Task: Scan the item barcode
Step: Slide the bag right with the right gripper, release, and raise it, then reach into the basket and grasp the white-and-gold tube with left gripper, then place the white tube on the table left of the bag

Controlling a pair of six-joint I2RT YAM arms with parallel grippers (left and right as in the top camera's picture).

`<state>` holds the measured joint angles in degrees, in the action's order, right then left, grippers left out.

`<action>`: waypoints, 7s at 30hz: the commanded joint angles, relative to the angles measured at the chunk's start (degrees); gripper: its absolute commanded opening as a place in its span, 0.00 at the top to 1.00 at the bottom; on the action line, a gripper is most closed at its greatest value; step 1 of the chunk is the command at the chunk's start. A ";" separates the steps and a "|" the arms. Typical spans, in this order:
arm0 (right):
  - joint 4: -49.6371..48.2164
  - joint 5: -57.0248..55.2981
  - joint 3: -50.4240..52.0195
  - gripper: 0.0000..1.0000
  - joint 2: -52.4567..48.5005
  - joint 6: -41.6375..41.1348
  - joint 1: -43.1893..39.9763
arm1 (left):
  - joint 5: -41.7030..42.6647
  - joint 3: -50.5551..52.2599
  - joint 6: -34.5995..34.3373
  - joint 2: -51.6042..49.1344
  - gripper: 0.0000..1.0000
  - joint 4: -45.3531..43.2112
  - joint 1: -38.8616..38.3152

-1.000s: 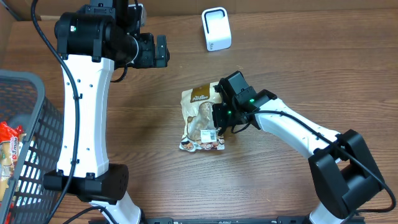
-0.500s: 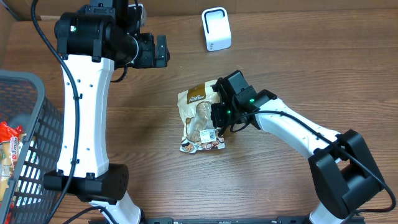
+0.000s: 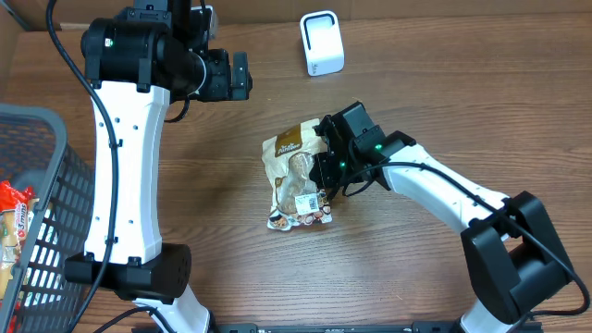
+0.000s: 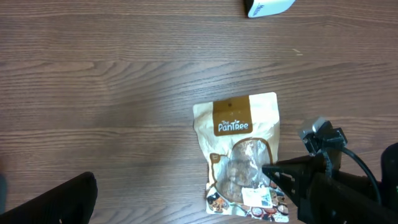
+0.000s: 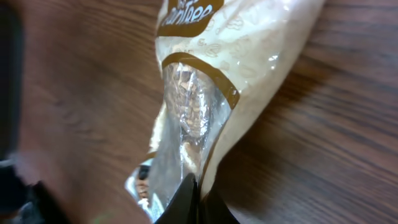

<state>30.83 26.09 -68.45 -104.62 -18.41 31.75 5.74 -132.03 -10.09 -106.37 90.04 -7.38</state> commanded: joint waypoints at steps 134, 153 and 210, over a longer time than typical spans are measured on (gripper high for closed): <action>44.17 -5.49 -30.88 0.17 4.31 19.98 -29.88 | -9.97 68.81 20.39 0.57 0.96 -62.05 58.42; 43.74 -5.49 -30.88 0.17 4.31 19.98 -29.88 | -6.82 28.83 9.60 2.01 0.96 -30.25 57.55; 45.99 -5.51 -30.88 0.14 4.31 19.98 -29.88 | 1.27 53.02 -18.43 3.78 0.96 -36.44 -19.98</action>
<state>76.62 20.56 -99.00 -100.66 1.48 1.69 7.44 -79.18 -26.37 -100.84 54.78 -26.09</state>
